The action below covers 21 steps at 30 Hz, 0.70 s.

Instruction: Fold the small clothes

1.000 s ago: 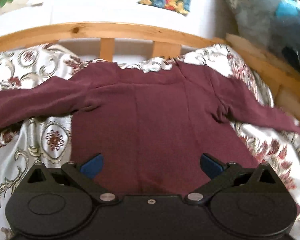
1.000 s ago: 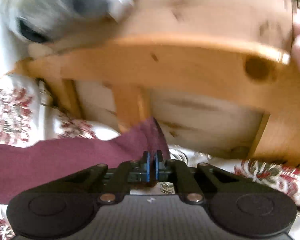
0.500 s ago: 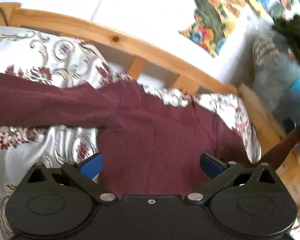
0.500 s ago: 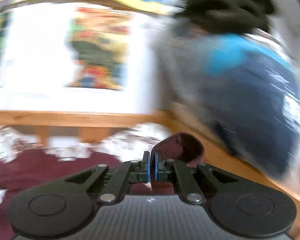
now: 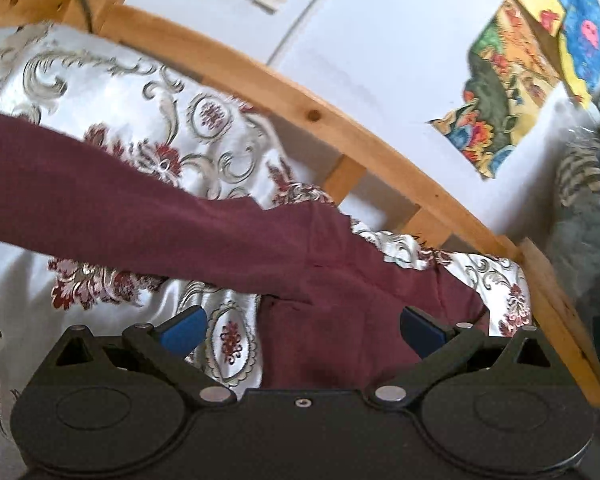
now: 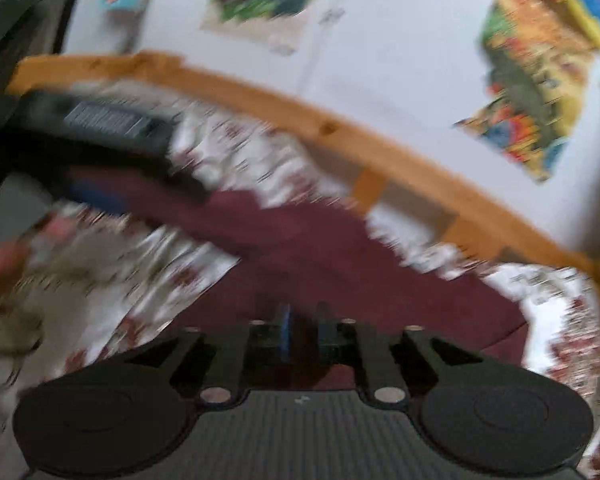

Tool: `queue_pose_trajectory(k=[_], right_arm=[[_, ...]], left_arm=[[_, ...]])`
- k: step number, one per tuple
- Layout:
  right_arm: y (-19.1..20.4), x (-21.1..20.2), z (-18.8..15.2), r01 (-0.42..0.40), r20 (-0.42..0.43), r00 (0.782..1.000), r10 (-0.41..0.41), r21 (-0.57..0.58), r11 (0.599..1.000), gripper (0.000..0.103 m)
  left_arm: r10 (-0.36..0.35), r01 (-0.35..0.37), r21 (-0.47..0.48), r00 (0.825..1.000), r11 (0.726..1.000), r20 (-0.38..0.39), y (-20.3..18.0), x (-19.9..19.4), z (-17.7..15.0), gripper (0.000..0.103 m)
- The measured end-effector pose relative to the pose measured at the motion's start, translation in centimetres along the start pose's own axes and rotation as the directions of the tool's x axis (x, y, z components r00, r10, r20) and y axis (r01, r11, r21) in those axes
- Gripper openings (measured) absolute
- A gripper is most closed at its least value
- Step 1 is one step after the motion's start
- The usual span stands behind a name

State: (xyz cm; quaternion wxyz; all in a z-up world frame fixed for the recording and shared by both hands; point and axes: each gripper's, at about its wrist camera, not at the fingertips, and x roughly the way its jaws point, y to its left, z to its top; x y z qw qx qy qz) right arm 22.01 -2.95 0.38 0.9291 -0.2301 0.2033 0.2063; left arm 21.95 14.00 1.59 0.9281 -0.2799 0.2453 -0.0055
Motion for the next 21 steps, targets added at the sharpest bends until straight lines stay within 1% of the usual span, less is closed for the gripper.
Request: queue_pose_trajectory(k=[1, 2, 3, 4, 6, 8, 10, 12, 13, 16, 18, 19, 21], right_arm=[[0.4, -0.1, -0.6, -0.021, -0.014, 1.0, 0.021, 0.0, 1.0, 0.049], [0.0, -0.3, -1.2, -0.035, -0.023, 0.999, 0.036, 0.005, 0.999, 0.063], [-0.4, -0.5, -1.8, -0.045, -0.02, 0.999, 0.045, 0.015, 0.999, 0.073], [-0.9, -0.8, -2.3, -0.05, -0.018, 0.999, 0.05, 0.028, 0.998, 0.076], [-2.9, -1.3, -3.2, -0.046, -0.021, 0.999, 0.047, 0.058, 0.997, 0.086], [-6.0, -1.5, -4.0, -0.004, -0.038, 0.999, 0.009, 0.121, 0.993, 0.09], [-9.2, -1.0, -5.1, 0.068, -0.083, 0.995, -0.052, 0.197, 0.978, 0.09], [-12.1, -0.6, -6.1, 0.122, -0.109, 0.989, -0.096, 0.274, 0.954, 0.09], [-13.8, -0.4, -6.8, 0.16, -0.118, 0.985, -0.128, 0.313, 0.936, 0.09], [-17.8, 0.8, -8.4, 0.255, -0.166, 0.964, -0.207, 0.371, 0.893, 0.088], [-20.2, 2.0, -9.2, 0.285, -0.192, 0.955, -0.224, 0.404, 0.869, 0.073], [-21.4, 2.8, -9.5, 0.297, -0.211, 0.951, -0.226, 0.422, 0.857, 0.07], [-23.7, 4.3, -9.9, 0.307, -0.23, 0.948, -0.221, 0.467, 0.829, 0.06]], left_arm=[[0.0, 0.0, -0.005, 1.0, 1.0, -0.01, 0.2, 0.3, 0.0, 0.102], [-0.002, 0.002, -0.008, 1.0, 1.0, -0.021, 0.3, 0.7, -0.1, 0.102], [-0.005, 0.005, -0.011, 0.999, 1.0, -0.035, 0.4, 1.1, -0.3, 0.102], [-0.01, 0.009, -0.008, 0.999, 1.0, -0.048, 0.4, 1.4, -0.5, 0.102], [-0.024, 0.026, 0.015, 0.996, 1.0, -0.083, 0.0, 2.3, -1.0, 0.102], [-0.041, 0.048, 0.052, 0.991, 0.998, -0.127, -0.5, 3.2, -1.9, 0.102], [-0.061, 0.078, 0.095, 0.984, 0.992, -0.17, -1.2, 3.9, -2.8, 0.102], [-0.076, 0.11, 0.162, 0.976, 0.981, -0.205, -2.2, 4.5, -4.1, 0.102], [-0.065, 0.114, 0.209, 0.971, 0.971, -0.228, -2.8, 4.9, -4.9, 0.102], [0.007, 0.091, 0.336, 0.96, 0.937, -0.279, -4.2, 6.2, -7.0, 0.102], [0.063, 0.068, 0.402, 0.951, 0.913, -0.303, -4.8, 7.0, -8.2, 0.102], [0.075, 0.067, 0.415, 0.946, 0.907, -0.316, -4.7, 7.2, -8.5, 0.102], [0.091, 0.07, 0.42, 0.932, 0.905, -0.351, -4.5, 7.8, -8.9, 0.102]])
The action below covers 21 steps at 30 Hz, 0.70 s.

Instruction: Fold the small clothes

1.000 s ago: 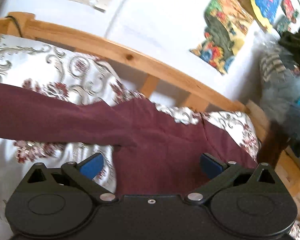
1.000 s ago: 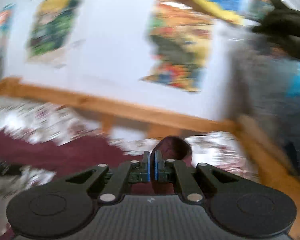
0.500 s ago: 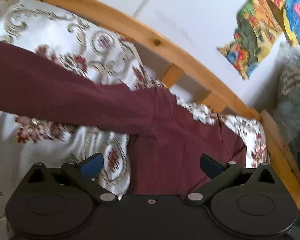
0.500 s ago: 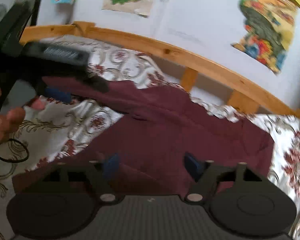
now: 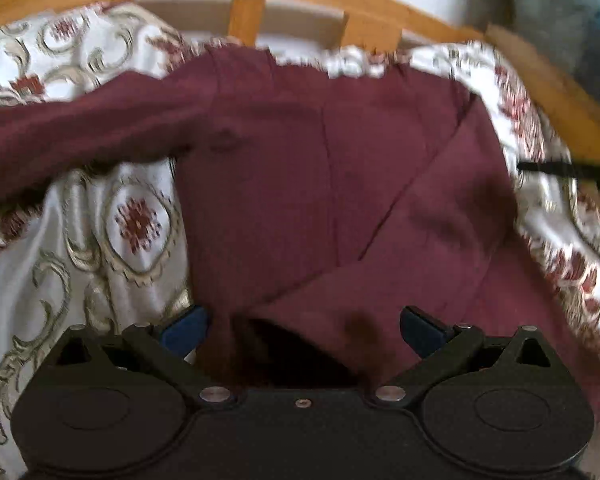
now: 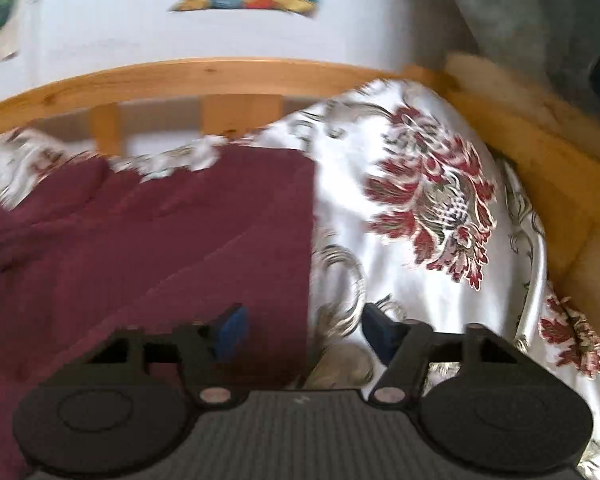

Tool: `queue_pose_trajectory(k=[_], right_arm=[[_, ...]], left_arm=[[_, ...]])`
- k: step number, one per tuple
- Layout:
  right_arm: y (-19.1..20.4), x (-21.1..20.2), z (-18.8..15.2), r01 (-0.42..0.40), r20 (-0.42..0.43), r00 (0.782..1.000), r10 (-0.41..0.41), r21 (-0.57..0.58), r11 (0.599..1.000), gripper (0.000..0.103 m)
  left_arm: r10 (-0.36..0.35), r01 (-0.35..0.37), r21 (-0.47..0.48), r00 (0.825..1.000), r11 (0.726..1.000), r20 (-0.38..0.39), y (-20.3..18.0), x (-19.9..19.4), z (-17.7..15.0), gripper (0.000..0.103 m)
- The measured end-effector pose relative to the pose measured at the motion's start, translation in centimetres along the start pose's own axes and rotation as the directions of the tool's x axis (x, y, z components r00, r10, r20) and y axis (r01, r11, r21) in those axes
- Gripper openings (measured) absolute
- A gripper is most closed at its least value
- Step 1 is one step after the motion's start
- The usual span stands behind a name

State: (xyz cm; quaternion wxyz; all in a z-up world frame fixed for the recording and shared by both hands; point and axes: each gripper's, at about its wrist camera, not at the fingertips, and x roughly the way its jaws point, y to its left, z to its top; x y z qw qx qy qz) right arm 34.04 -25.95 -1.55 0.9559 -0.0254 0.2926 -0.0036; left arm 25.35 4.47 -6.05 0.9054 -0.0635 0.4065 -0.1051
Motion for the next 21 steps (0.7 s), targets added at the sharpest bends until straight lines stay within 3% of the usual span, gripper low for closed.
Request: queue_pose_trajectory(k=[5, 7, 8, 9, 13, 17, 19, 21], right_arm=[[-1.8, 3.7, 1.9, -0.102, -0.051, 0.993, 0.107, 0.095, 0.99, 0.06], [-1.9, 4.6, 2.3, -0.133, -0.067, 0.988, 0.14, 0.108, 0.985, 0.04], [-1.7, 4.8, 2.5, -0.119, -0.077, 0.989, 0.127, 0.101, 0.988, 0.011], [-1.7, 4.9, 2.6, -0.11, -0.085, 0.989, 0.117, 0.091, 0.99, 0.008], [-1.7, 3.7, 3.1, -0.013, -0.017, 1.0, 0.013, 0.034, 0.999, 0.006], [-2.1, 4.1, 3.1, 0.021, -0.034, 0.999, -0.021, 0.024, 0.999, 0.006], [-2.2, 3.8, 2.8, 0.013, -0.035, 0.999, -0.011, 0.042, 0.999, 0.017], [-2.0, 2.9, 2.2, 0.019, -0.017, 1.0, -0.018, 0.045, 0.999, 0.044]], left_arm=[[0.006, -0.006, -0.007, 0.999, 1.0, -0.043, 0.4, 1.0, -0.3, 0.102], [0.019, -0.018, 0.015, 0.999, 1.0, -0.051, 0.1, 1.2, -0.5, 0.102], [0.024, -0.022, 0.032, 0.998, 0.999, -0.057, -0.1, 1.3, -0.6, 0.102], [0.024, -0.021, 0.051, 0.998, 0.998, -0.06, -0.5, 1.5, -0.6, 0.102], [0.012, -0.002, 0.127, 0.997, 0.992, -0.079, -1.6, 1.6, -0.9, 0.102], [0.028, -0.013, 0.18, 0.996, 0.984, -0.083, -2.3, 1.7, -1.2, 0.102], [0.025, -0.011, 0.171, 0.997, 0.985, -0.075, -2.2, 1.6, -1.0, 0.102], [-0.02, 0.023, 0.093, 0.999, 0.995, -0.027, -1.3, 0.6, -0.5, 0.102]])
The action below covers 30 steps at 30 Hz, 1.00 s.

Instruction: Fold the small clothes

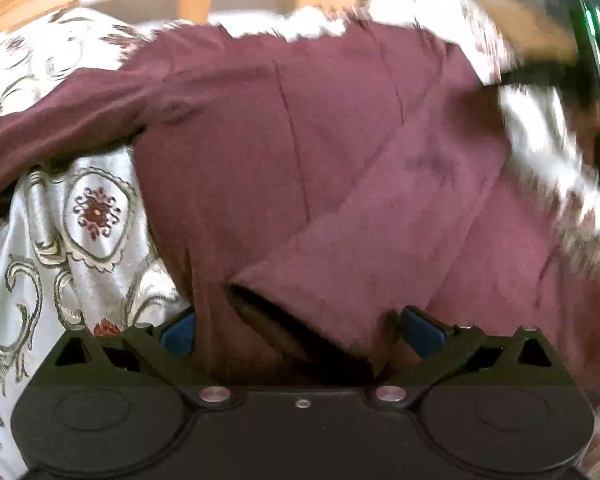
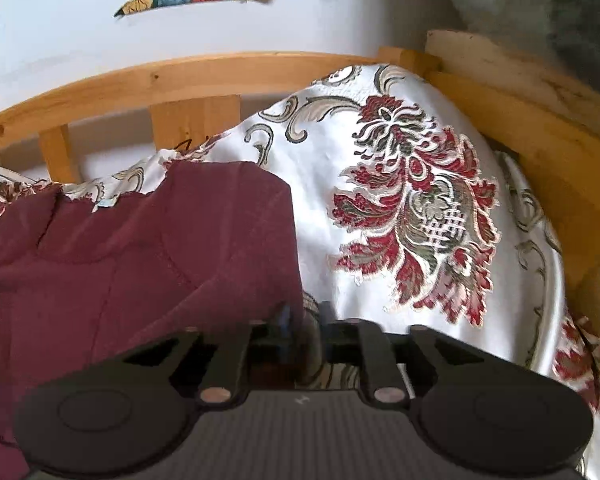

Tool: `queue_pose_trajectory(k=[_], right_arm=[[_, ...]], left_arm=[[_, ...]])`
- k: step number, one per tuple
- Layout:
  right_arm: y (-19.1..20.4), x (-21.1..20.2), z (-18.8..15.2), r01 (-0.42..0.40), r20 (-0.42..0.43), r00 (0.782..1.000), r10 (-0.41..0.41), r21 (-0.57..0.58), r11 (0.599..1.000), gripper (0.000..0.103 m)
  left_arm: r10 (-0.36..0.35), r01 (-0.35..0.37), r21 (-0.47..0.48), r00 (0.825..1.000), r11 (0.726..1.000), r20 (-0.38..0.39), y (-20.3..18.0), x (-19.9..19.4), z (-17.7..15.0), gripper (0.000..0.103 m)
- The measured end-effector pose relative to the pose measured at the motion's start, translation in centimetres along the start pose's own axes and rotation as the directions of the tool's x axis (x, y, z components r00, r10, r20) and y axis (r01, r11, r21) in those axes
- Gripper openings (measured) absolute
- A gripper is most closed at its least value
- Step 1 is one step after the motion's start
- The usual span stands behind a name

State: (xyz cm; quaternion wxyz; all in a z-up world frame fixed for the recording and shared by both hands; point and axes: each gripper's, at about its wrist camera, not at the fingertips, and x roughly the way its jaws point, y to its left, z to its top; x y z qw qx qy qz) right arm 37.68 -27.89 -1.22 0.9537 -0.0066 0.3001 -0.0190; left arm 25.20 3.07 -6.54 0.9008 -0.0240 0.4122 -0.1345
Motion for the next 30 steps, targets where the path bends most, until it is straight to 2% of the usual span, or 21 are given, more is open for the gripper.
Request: queue_pose_trajectory(k=[2, 4, 5, 6, 9, 11, 13, 15, 18, 20, 23, 25, 27, 28, 29, 30], right_arm=[[0.6, -1.6, -1.1, -0.017, 0.026, 1.0, 0.017, -0.018, 1.0, 0.057], [2.0, -3.3, -2.5, -0.041, 0.041, 0.998, 0.043, -0.053, 0.998, 0.061], [2.7, -4.0, -3.1, -0.054, 0.044, 0.997, 0.057, -0.062, 0.997, 0.065], [3.6, -4.6, -3.7, -0.052, 0.011, 0.999, 0.052, -0.027, 0.998, 0.069], [7.3, -6.3, -5.6, -0.142, 0.008, 0.99, 0.143, -0.05, 0.989, 0.075], [10.3, -6.9, -6.6, -0.217, -0.016, 0.976, 0.217, -0.071, 0.974, 0.077], [13.3, -7.4, -7.4, -0.267, -0.026, 0.964, 0.266, -0.103, 0.958, 0.08], [15.8, -7.9, -8.2, -0.299, -0.044, 0.954, 0.296, -0.153, 0.942, 0.083], [18.7, -8.4, -9.9, -0.352, -0.095, 0.936, 0.339, -0.215, 0.911, 0.084], [19.8, -8.9, -11.1, -0.384, -0.132, 0.923, 0.362, -0.235, 0.893, 0.085], [20.4, -9.2, -12.8, -0.379, -0.169, 0.923, 0.345, -0.254, 0.89, 0.087], [20.4, -9.6, -13.8, -0.375, -0.178, 0.924, 0.337, -0.258, 0.891, 0.088], [20.4, -10.3, -14.1, -0.375, -0.164, 0.925, 0.342, -0.264, 0.889, 0.091], [20.1, -10.8, -14.1, -0.383, -0.153, 0.922, 0.355, -0.251, 0.889, 0.093], [19.5, -11.3, -14.0, -0.395, -0.139, 0.918, 0.372, -0.222, 0.891, 0.097], [19.0, -11.7, -13.8, -0.405, -0.125, 0.914, 0.387, -0.192, 0.894, 0.099]], left_arm=[[-0.043, 0.051, -0.103, 0.997, 0.993, 0.07, 1.3, -1.4, 0.6, 0.102], [-0.044, 0.071, -0.179, 0.987, 0.981, 0.153, 2.6, -2.8, 1.1, 0.102], [-0.021, 0.06, -0.202, 0.982, 0.978, 0.189, 3.0, -3.5, 1.4, 0.102], [0.015, 0.036, -0.221, 0.975, 0.975, 0.223, 3.6, -4.1, 1.6, 0.102], [0.163, -0.077, -0.288, 0.944, 0.955, 0.286, 5.1, -5.8, 2.1, 0.102], [0.269, -0.155, -0.354, 0.915, 0.922, 0.301, 6.3, -6.8, 2.4, 0.102], [0.365, -0.218, -0.421, 0.878, 0.88, 0.309, 7.4, -7.7, 2.5, 0.102], [0.435, -0.271, -0.465, 0.851, 0.843, 0.294, 8.1, -8.9, 2.7, 0.102], [0.484, -0.291, -0.505, 0.819, 0.813, 0.307, 8.9, -11.9, 2.2, 0.102], [0.508, -0.285, -0.528, 0.79, 0.8, 0.343, 9.7, -14.6, 1.0, 0.102], [0.564, -0.314, -0.531, 0.715, 0.787, 0.414, 11.5, -19.0, -0.4, 0.102], [0.619, -0.364, -0.548, 0.674, 0.753, 0.403, 13.4, -21.5, -0.5, 0.102], [0.665, -0.411, -0.571, 0.657, 0.711, 0.356, 15.6, -23.3, -0.5, 0.102], [0.682, -0.432, -0.58, 0.655, 0.691, 0.325, 16.8, -24.0, -0.5, 0.102], [0.691, -0.444, -0.586, 0.658, 0.677, 0.299, 17.9, -24.3, -0.6, 0.102], [0.688, -0.445, -0.591, 0.671, 0.672, 0.276, 19.1, -24.5, -0.8, 0.102]])
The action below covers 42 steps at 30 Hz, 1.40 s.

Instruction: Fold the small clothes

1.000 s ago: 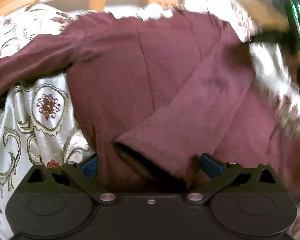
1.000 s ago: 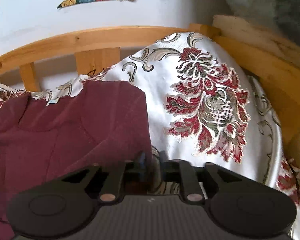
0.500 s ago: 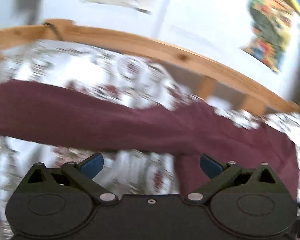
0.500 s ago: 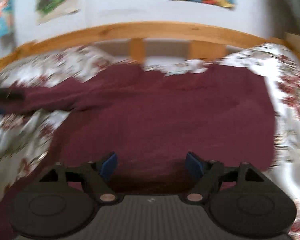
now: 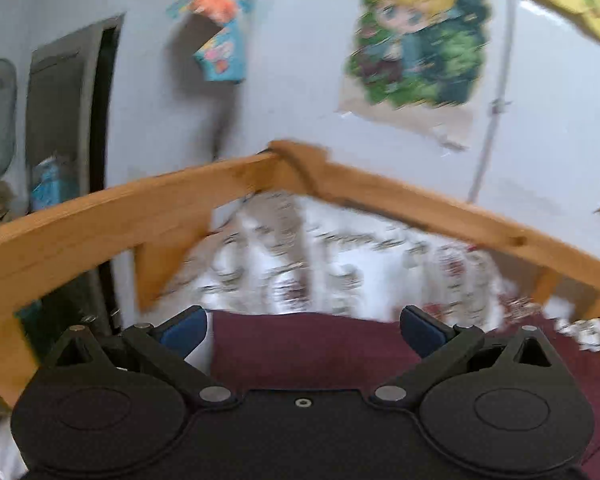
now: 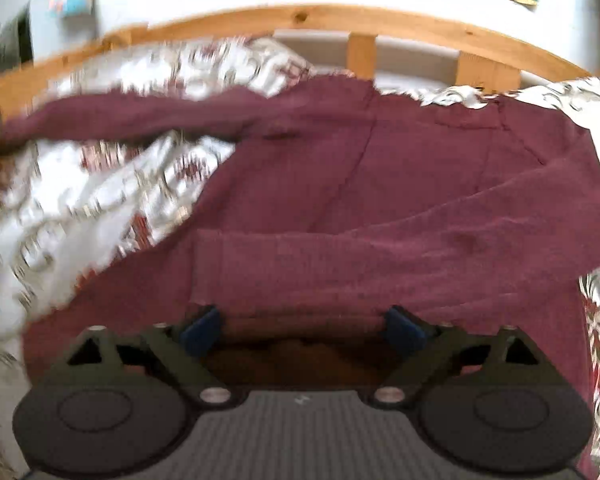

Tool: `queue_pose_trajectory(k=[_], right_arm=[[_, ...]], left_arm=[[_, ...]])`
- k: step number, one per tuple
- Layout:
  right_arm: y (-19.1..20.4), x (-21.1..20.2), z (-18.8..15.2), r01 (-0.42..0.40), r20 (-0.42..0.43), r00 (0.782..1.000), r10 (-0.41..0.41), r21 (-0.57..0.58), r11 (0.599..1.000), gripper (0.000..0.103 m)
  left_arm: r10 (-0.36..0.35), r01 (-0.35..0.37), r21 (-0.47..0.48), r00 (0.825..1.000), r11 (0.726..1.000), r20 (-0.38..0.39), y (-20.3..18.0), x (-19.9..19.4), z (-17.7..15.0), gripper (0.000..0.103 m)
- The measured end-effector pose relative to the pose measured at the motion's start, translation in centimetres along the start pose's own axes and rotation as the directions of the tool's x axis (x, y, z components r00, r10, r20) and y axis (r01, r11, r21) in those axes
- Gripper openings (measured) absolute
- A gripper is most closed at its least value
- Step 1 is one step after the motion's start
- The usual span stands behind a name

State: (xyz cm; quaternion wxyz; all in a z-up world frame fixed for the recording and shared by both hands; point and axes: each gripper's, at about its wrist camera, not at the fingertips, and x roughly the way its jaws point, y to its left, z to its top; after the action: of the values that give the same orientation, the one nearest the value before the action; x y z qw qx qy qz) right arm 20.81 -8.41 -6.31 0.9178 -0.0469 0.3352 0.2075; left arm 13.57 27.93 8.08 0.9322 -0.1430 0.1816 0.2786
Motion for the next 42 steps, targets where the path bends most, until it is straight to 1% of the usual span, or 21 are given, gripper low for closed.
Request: queue_pose_trajectory(k=[1, 3, 5, 7, 10, 13, 14, 15, 16, 18, 19, 20, 22, 24, 27, 30, 32, 35, 36, 39, 42], right_arm=[[-0.4, -0.7, 0.0, -0.01, 0.02, 1.0, 0.009, 0.032, 0.999, 0.1], [-0.9, -2.0, -0.1, -0.024, 0.05, 0.999, 0.02, 0.084, 0.996, 0.1], [-1.2, -3.4, -0.5, -0.035, 0.07, 0.997, 0.027, 0.115, 0.993, 0.101], [-1.3, -4.8, -1.1, -0.043, 0.094, 0.995, 0.03, 0.131, 0.99, 0.102], [-1.2, -6.5, -1.9, -0.046, 0.126, 0.992, 0.027, 0.147, 0.988, 0.103], [-1.2, -7.9, -2.8, -0.045, 0.147, 0.989, 0.018, 0.179, 0.983, 0.103], [-1.2, -8.3, -3.2, -0.043, 0.15, 0.989, 0.013, 0.197, 0.98, 0.103], [-1.3, -8.6, -3.5, -0.047, 0.153, 0.988, 0.014, 0.214, 0.976, 0.103], [-1.4, -8.8, -3.8, -0.053, 0.155, 0.988, 0.018, 0.228, 0.972, 0.103], [-1.6, -9.2, -4.3, -0.062, 0.156, 0.987, 0.024, 0.244, 0.968, 0.103], [-1.7, -9.4, -4.5, -0.06, 0.156, 0.987, 0.021, 0.248, 0.967, 0.103], [-1.8, -9.6, -4.6, -0.056, 0.159, 0.987, 0.016, 0.249, 0.967, 0.103], [-2.0, -10.1, -4.8, -0.055, 0.171, 0.985, 0.012, 0.249, 0.967, 0.103], [-2.3, -10.5, -4.8, -0.051, 0.181, 0.984, 0.004, 0.256, 0.965, 0.103], [-3.0, -11.0, -5.0, -0.051, 0.193, 0.981, -0.007, 0.292, 0.955, 0.103], [-3.5, -11.3, -5.1, -0.049, 0.199, 0.98, -0.017, 0.324, 0.945, 0.103], [-3.8, -11.5, -5.2, -0.047, 0.203, 0.979, -0.024, 0.338, 0.94, 0.103], [-4.1, -11.9, -5.3, -0.043, 0.212, 0.977, -0.035, 0.353, 0.935, 0.103], [-4.3, -12.1, -5.4, -0.04, 0.216, 0.975, -0.041, 0.356, 0.934, 0.103], [-4.9, -12.7, -5.6, -0.03, 0.227, 0.972, -0.059, 0.37, 0.928, 0.103], [-5.9, -13.2, -6.0, -0.001, 0.227, 0.97, -0.091, 0.373, 0.928, 0.103]], left_arm=[[-0.012, 0.011, -0.014, 0.999, 1.0, -0.039, 1.1, 0.9, 0.2, 0.102], [-0.069, 0.064, -0.05, 0.992, 0.997, -0.108, 3.0, 2.3, 0.1, 0.102], [-0.097, 0.091, -0.048, 0.988, 0.995, -0.122, 3.9, 3.1, -0.3, 0.102], [-0.089, 0.089, -0.003, 0.987, 0.996, -0.131, 3.9, 3.9, -0.8, 0.101], [-0.073, 0.083, 0.049, 0.982, 0.995, -0.172, 3.5, 5.4, -1.1, 0.095], [-0.041, 0.049, 0.037, 0.983, 0.998, -0.179, 3.6, 6.4, -1.0, 0.083], [-0.039, 0.046, 0.037, 0.985, 0.998, -0.168, 3.6, 6.5, -0.9, 0.074], [-0.041, 0.048, 0.04, 0.985, 0.998, -0.165, 3.5, 6.7, -0.8, 0.058], [-0.034, 0.042, 0.043, 0.984, 0.998, -0.174, 3.3, 7.0, -0.7, 0.05], [-0.003, 0.014, 0.053, 0.981, 0.998, -0.194, 2.9, 7.3, -0.7, 0.015], [0.013, -0.001, 0.063, 0.981, 0.998, -0.192, 2.7, 7.3, -0.6, 0.006], [0.026, -0.013, 0.07, 0.983, 0.997, -0.181, 2.5, 7.1, -0.5, 0.006], [0.014, -0.004, 0.084, 0.992, 0.996, -0.122, 1.9, 5.9, -0.1, 0.005], [0.014, -0.005, 0.137, 0.998, 0.991, -0.061, 0.7, 4.5, 0.7, 0.005], [-0.061, 0.06, 0.188, 0.998, 0.98, 0.0, -1.8, 2.3, 2.4, 0.005], [-0.169, 0.157, 0.231, 0.985, 0.96, 0.032, -5.7, 0.6, 4.3, 0.005], [-0.256, 0.233, 0.268, 0.965, 0.935, 0.052, -8.8, -1.1, 5.0, 0.005], [-0.397, 0.349, 0.361, 0.916, 0.865, 0.065, -14.4, -4.5, 5.2, 0.005], [-0.446, 0.389, 0.393, 0.893, 0.833, 0.062, -16.2, -5.7, 4.9, 0.005], [-0.577, 0.494, 0.482, 0.816, 0.724, 0.03, -21.5, -8.9, 2.9, 0.005], [-0.664, 0.572, 0.535, 0.747, 0.622, -0.027, -26.4, -11.3, -1.1, 0.005]])
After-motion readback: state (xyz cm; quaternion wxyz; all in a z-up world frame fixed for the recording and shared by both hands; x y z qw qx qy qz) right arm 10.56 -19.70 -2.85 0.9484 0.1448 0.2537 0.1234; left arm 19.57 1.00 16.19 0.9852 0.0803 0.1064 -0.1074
